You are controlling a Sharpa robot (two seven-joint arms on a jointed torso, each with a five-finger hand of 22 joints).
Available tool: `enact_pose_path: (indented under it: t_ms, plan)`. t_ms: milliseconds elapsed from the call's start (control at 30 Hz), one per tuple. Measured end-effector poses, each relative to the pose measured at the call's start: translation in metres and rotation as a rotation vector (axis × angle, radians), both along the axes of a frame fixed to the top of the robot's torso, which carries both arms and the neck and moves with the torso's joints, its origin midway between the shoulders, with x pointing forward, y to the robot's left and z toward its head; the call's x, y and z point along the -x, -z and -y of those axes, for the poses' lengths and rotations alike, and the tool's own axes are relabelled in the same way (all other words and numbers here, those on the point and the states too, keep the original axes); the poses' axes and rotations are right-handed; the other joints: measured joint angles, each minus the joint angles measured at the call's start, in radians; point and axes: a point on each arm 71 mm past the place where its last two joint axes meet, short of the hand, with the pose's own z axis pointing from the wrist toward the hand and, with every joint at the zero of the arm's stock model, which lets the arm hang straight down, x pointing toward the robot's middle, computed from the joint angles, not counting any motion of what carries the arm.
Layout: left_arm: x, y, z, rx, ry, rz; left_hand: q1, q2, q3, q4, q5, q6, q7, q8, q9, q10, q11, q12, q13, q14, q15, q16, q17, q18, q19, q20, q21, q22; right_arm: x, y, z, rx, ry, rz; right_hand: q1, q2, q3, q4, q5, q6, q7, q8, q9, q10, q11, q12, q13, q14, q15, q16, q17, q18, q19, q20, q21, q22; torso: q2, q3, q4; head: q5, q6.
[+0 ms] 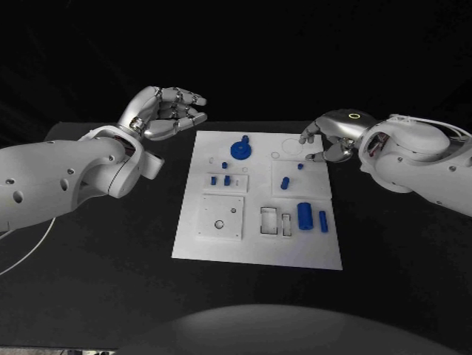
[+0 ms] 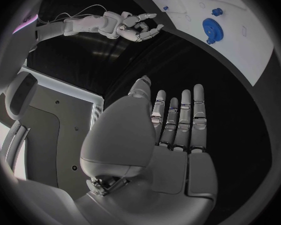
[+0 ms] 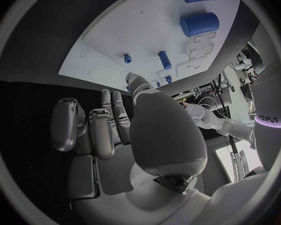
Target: Assemble the parts on the task board
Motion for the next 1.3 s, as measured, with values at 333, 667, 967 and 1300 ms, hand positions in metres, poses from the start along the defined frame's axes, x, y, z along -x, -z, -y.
enact_pose_path:
  t_ms: [333,667,967,1300]
  plan:
    - [0.002,0.001,0.005,0.051,0.038,-0.026,0.04,0.021,-0.026,0.001,0.027,-0.003,0.003,0.0,-0.001,-0.013,0.013,0.038,-0.013,0.015,0.014,0.0,-0.02,0.016,0.023,0.016,-0.029,-0.029,0.0,0.017,-0.003,0.017,-0.006,-0.033,-0.018,-0.008,0.038,-0.014,0.112,0.006,0.006,0.009,0.049,0.007,-0.007,0.052,0.037,0.004,-0.004,0.006,0.0,0.0,0.004,-0.004,0.0,0.0,-0.006,-0.0022,0.004,-0.001,0.0]
    - [0.002,0.003,0.006,0.065,0.052,-0.043,0.057,0.028,-0.039,0.0,0.032,-0.003,0.003,0.0,-0.002,-0.016,0.016,0.052,-0.018,0.023,0.023,0.009,-0.027,0.032,0.043,0.018,-0.034,-0.039,0.001,0.028,-0.004,0.019,-0.011,-0.059,-0.03,-0.019,0.072,-0.03,0.155,0.006,0.006,0.017,0.085,0.011,-0.011,0.081,0.064,0.004,-0.011,0.006,0.001,0.0,0.004,-0.004,0.0,0.0,-0.005,-0.0023,0.0043,0.001,0.001]
    - [0.002,0.003,0.007,0.068,0.055,-0.05,0.072,0.034,-0.05,-0.003,0.036,-0.007,0.007,0.0,-0.002,-0.02,0.02,0.068,-0.024,0.039,0.025,0.014,-0.033,0.032,0.064,0.018,-0.037,-0.046,0.001,0.035,-0.005,0.014,-0.013,-0.075,-0.03,-0.02,0.106,-0.048,0.184,0.006,0.005,0.024,0.114,0.015,-0.015,0.112,0.089,0.004,-0.011,0.006,0.001,0.0,0.008,-0.007,0.0,0.0,-0.005,-0.0032,0.004,0.003,0.0]
    - [0.002,0.005,0.008,0.069,0.057,-0.057,0.094,0.038,-0.061,-0.003,0.04,-0.003,0.011,0.0,-0.002,-0.02,0.02,0.081,-0.03,0.054,0.024,0.024,-0.04,0.032,0.088,0.019,-0.038,-0.05,0.0,0.039,-0.007,0.009,-0.017,-0.087,-0.045,-0.024,0.136,-0.073,0.198,0.006,0.005,0.052,0.167,0.007,-0.022,0.148,0.122,0.0,-0.014,0.006,0.001,0.0,0.009,-0.011,0.0,0.001,-0.005,-0.0035,0.0046,0.003,0.0]
